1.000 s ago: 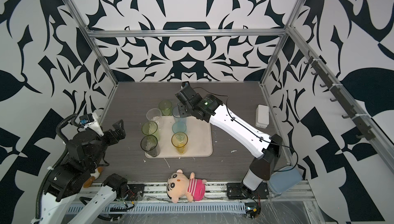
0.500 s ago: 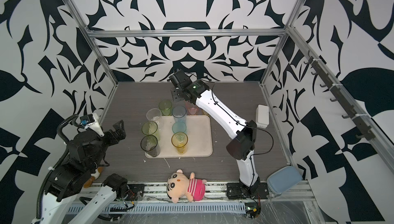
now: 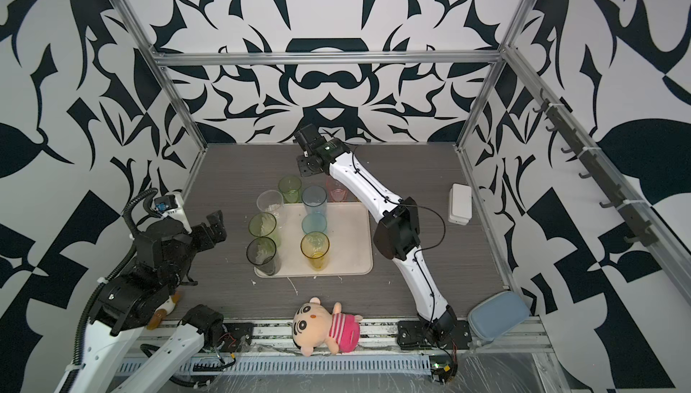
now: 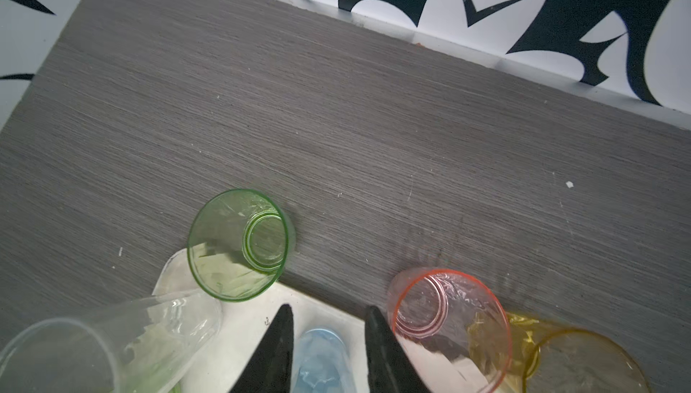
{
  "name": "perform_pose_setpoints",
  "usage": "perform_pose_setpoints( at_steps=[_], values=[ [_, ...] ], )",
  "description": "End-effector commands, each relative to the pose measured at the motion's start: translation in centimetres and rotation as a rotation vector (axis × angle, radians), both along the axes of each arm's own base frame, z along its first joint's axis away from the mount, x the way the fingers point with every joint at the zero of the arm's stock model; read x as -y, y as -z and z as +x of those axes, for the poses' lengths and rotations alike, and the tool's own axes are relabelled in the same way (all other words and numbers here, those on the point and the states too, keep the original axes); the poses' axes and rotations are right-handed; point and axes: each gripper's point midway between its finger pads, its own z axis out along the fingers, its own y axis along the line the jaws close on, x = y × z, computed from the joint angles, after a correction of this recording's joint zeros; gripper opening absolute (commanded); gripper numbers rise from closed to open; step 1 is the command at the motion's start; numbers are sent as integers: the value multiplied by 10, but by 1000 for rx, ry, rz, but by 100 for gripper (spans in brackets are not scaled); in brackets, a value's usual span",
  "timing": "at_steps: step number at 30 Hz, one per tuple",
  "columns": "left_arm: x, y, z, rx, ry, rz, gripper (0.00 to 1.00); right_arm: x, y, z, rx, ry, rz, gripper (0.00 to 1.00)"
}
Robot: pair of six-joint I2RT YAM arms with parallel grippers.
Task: Place the glasses into the tray
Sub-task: Pick up the glass from the top-center of the table.
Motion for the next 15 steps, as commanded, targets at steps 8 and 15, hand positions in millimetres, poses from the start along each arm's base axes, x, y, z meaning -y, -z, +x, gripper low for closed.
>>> perform_pose_setpoints(
  at_steps=[8, 15],
  values=[
    [-9, 2, -8, -16, -30, 27, 100, -28, 4, 16, 22, -63, 78, 45],
    [-3, 9, -2, -51, -12, 32, 99, -38, 32, 20, -19, -81, 77, 48]
  ],
)
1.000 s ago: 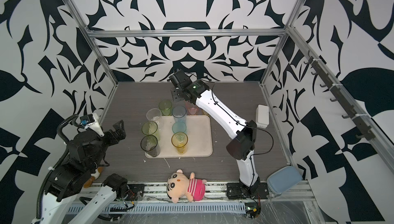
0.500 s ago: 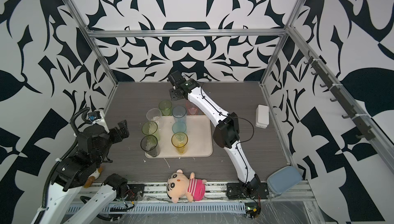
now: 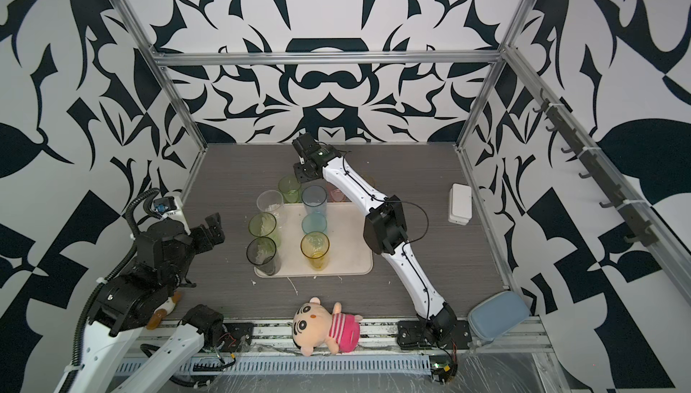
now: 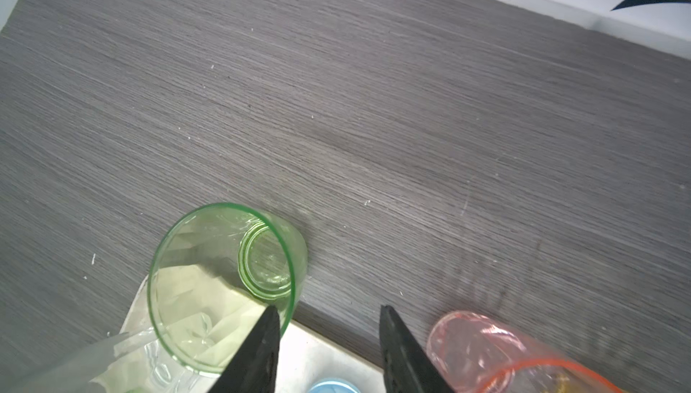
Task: Place the glasses into the tray
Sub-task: Pick up the glass from the top-center of the table.
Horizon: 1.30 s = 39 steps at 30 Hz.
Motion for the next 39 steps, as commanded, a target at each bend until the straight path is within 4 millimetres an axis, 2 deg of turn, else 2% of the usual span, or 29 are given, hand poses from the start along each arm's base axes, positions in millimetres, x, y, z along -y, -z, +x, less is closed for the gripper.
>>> perform_pose_setpoints(
  at_steps=[1, 9, 10, 19, 39],
  values=[
    [2, 4, 0, -29, 9, 9, 99, -11, -24, 4, 47, -24, 59, 48],
    [3, 6, 1, -37, 14, 11, 99, -18, -2, 5, 11, -32, 63, 49],
    [3, 6, 1, -37, 12, 12, 99, -20, -13, 8, 33, -33, 83, 49],
    [2, 6, 1, -36, 8, 16, 100, -26, -4, 10, 19, -31, 102, 49],
    [1, 5, -1, -28, 10, 16, 99, -33, 9, 11, -9, -18, 133, 36]
  ],
)
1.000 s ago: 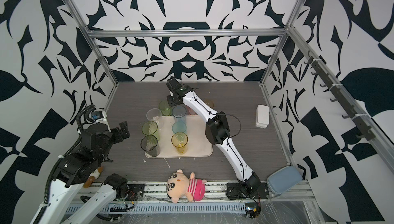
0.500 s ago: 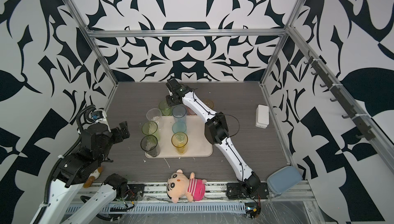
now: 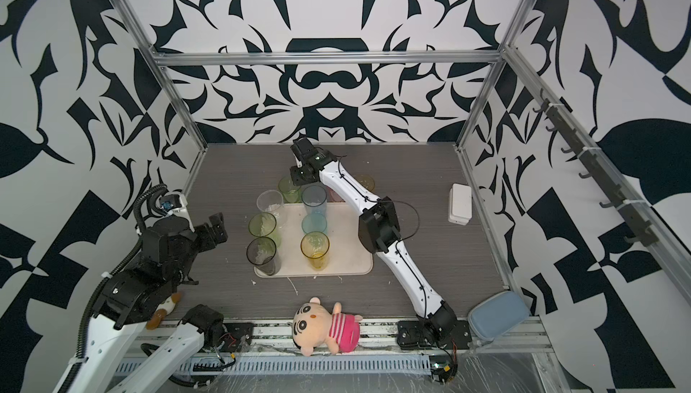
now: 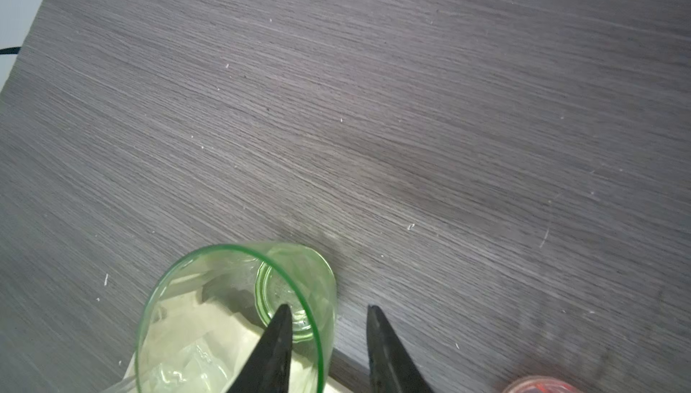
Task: Place the glasses into the tray
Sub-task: Pick up the glass from the top-center of the table.
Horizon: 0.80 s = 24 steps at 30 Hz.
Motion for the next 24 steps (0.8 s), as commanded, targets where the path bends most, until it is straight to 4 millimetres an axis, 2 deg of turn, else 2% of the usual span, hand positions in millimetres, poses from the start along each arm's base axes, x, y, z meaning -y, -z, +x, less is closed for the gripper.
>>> perform_pose_setpoints(
  at_steps=[1, 24],
  values=[
    [-2, 0, -4, -3, -1, 7, 100, -9, -21, 4, 37, -1, 53, 36],
    [-3, -1, -5, 1, -1, 5, 99, -10, -9, 4, 11, 11, 54, 20]
  ],
)
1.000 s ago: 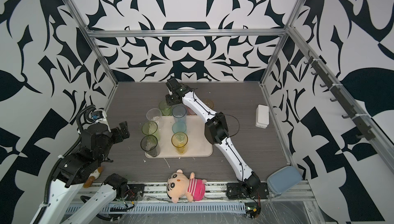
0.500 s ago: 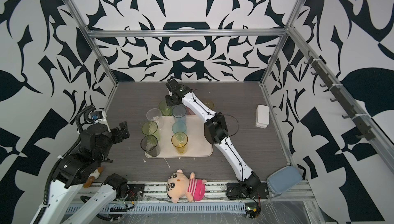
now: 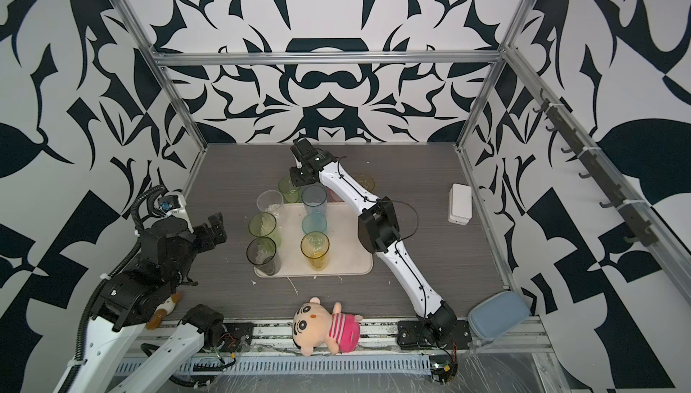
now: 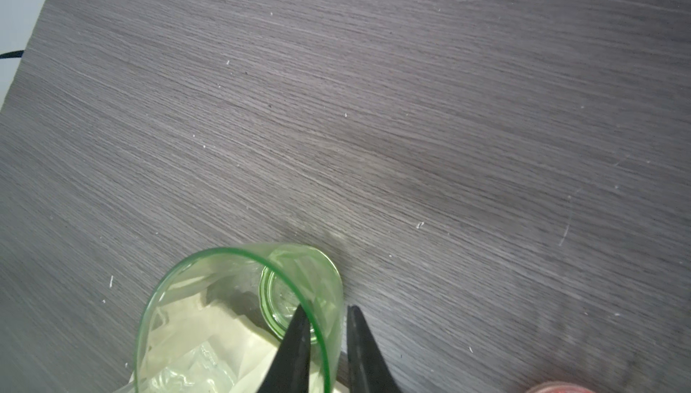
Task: Place the glasses into the tray
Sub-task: Pick up the glass from the top-center of the table.
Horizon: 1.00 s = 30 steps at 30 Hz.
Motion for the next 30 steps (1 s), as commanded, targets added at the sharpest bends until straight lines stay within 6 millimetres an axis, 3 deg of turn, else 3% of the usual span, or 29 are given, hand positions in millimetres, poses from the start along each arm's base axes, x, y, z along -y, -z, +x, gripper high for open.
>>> perform_pose_setpoints(
  at_steps=[1, 11, 16, 22, 30],
  values=[
    [-2, 1, -4, -6, -1, 8, 100, -7, -12, 5, 31, 2, 34, 19],
    [-2, 1, -4, -7, -1, 8, 100, -7, -10, 4, 26, 2, 31, 11],
    [-2, 1, -4, -10, 2, 11, 100, -7, -18, 5, 39, 2, 38, 7],
    [-2, 1, -4, -8, 3, 10, 100, -6, -40, 5, 71, 4, 58, 0],
    [1, -1, -2, 1, 8, -6, 99, -2, -85, -1, 112, -3, 99, 0]
  ],
)
